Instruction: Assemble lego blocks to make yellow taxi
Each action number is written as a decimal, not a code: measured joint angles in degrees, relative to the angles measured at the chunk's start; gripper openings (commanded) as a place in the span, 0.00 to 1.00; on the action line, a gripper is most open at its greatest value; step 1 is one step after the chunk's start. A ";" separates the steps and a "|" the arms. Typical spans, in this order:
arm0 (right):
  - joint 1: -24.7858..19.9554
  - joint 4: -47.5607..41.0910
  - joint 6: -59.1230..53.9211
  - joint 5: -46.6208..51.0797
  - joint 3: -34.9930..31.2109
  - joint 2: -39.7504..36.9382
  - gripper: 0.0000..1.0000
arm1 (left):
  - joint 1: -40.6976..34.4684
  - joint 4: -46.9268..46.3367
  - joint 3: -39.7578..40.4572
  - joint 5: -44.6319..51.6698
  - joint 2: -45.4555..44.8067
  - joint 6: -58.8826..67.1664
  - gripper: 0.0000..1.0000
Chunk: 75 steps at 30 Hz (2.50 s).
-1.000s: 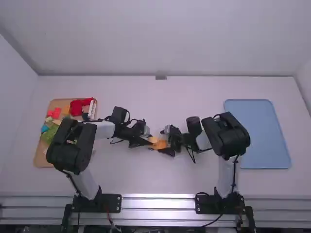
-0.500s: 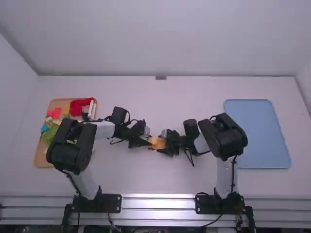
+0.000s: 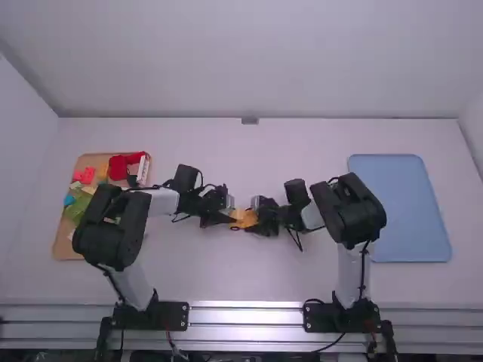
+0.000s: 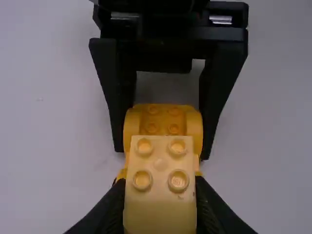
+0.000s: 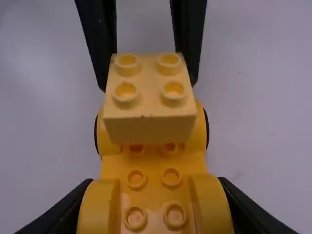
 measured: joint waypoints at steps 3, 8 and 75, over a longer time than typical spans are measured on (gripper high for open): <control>-0.04 -1.64 -1.09 0.04 0.92 0.00 0.47 | 0.00 -0.20 0.00 -0.55 0.00 -0.46 0.03; -0.04 -2.01 -2.29 0.39 1.27 -0.02 0.48 | 0.00 0.00 -0.83 -2.49 0.00 -1.09 0.03; -1.11 -3.04 -3.17 -0.44 1.27 0.00 0.52 | -3.65 3.91 -2.36 -5.29 -2.93 -9.42 0.02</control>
